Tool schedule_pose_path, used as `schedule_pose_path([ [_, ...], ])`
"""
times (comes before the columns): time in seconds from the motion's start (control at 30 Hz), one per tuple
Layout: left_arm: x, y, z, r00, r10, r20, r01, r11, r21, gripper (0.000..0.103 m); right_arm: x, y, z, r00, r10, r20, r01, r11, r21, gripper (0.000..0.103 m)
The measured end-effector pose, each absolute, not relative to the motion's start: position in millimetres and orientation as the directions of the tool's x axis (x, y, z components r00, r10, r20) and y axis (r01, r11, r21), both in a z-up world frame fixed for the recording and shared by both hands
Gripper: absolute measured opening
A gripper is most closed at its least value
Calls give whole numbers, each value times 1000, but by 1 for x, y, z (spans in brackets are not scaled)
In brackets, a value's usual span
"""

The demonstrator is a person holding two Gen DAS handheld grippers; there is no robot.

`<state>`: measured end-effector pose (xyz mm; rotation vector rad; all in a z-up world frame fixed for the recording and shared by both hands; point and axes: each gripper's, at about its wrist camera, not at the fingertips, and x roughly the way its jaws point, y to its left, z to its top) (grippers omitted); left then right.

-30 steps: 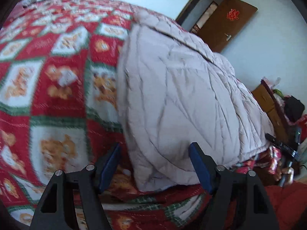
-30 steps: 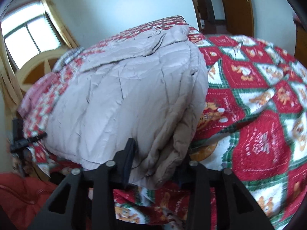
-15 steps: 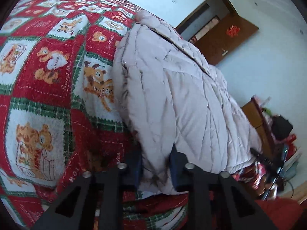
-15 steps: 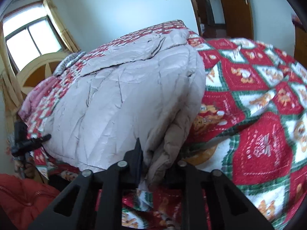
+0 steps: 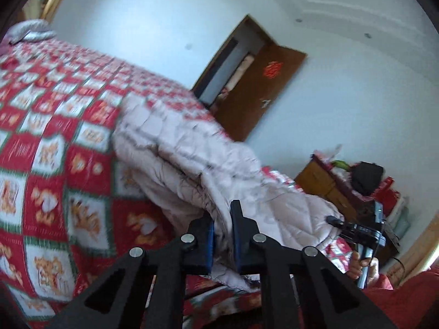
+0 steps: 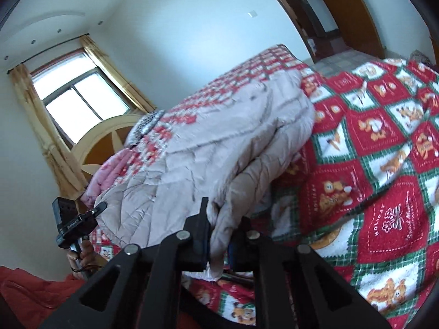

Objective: Fold large clothes

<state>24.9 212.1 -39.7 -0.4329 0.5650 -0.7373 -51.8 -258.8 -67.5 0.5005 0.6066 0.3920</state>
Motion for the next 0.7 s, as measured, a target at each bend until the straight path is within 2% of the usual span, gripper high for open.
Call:
schedule_pose_path([
  [0.17, 6, 212, 6, 602, -766, -225, 592, 617, -519, 10, -88, -264, -27, 789, 500, -358, -254, 795, 550, 13],
  [0.33, 14, 212, 43, 620, -755, -212, 581, 624, -522, 10, -93, -282, 11, 831, 498, -248, -275, 755, 595, 13],
  [0.53, 92, 208, 73, 695, -663, -278, 473, 713, -517, 10, -22, -301, 53, 869, 465, -171, -271, 735, 621, 13],
  [0.7, 208, 202, 56, 738, -532, -415, 274, 798, -537, 10, 77, -311, 67, 895, 388, -221, -181, 768, 614, 13],
])
